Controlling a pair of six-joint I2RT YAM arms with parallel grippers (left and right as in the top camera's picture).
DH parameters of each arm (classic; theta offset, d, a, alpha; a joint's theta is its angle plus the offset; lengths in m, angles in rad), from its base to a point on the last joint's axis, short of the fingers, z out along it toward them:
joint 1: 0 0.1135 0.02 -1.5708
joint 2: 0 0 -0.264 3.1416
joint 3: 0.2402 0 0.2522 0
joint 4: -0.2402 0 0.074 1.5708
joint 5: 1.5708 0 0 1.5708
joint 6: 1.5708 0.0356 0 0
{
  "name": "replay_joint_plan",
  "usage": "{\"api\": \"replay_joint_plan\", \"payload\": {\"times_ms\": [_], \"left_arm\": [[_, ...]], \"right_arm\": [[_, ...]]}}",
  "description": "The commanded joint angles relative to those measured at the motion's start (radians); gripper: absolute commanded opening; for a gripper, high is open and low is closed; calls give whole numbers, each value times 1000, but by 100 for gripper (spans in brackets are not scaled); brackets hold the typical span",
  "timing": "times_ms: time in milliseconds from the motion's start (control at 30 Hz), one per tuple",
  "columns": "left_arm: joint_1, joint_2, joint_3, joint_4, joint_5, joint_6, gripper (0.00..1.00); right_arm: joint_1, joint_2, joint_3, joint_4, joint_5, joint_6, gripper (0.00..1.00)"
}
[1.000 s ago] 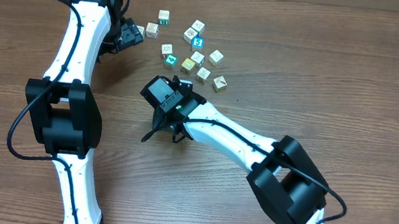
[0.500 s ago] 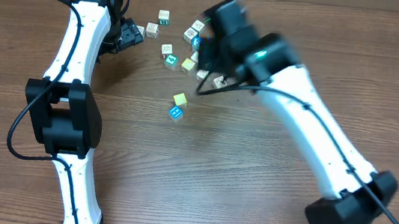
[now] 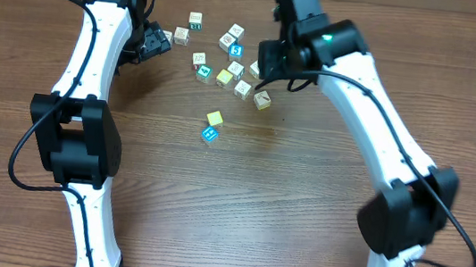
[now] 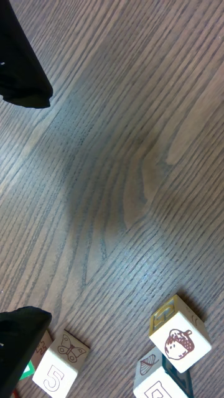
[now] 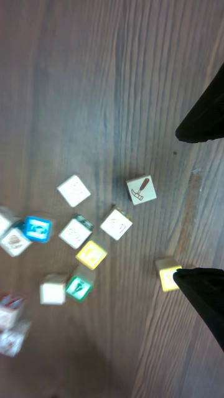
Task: Form a circle
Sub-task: 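Raise the right gripper and move it over the block cluster, then grasp the wooden L block with the right gripper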
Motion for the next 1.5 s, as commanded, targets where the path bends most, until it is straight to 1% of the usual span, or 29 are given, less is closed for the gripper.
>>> {"api": "replay_joint_plan", "payload": {"times_ms": [0,67,300,500,633,667,700,800,933,1200,1333,1467], "left_arm": [[1,-11,15,-1,-9,2,99],[1,-11,15,-1,-9,2,100],[1,-11,15,-1,-9,2,100],[1,-11,15,-1,-9,2,100],[1,-11,15,-1,-9,2,100],[1,-11,15,-1,-9,2,100],[1,-11,15,-1,-9,2,100],[1,-11,15,-1,-9,2,99],[1,-11,15,-1,-9,2,99],[1,-11,15,-1,-9,2,99],[1,-11,15,-1,-9,2,99],[1,-11,15,-1,-9,2,99]], "right_arm": [[5,72,-12,24,-13,-34,66],[6,113,-13,52,-12,-34,68],[-3,189,-13,206,-8,-58,68],[-5,193,-13,340,-1,-152,67],[-6,210,-13,396,33,-227,67],[-7,219,-13,402,33,-255,66],[-8,228,-13,407,33,-269,62],[-17,261,-13,420,33,-280,60],[-36,287,-13,435,32,-280,55],[-59,322,-13,437,-25,-292,54],[-59,334,-13,435,-76,-332,54],[-59,337,-13,433,-80,-333,53]]}}
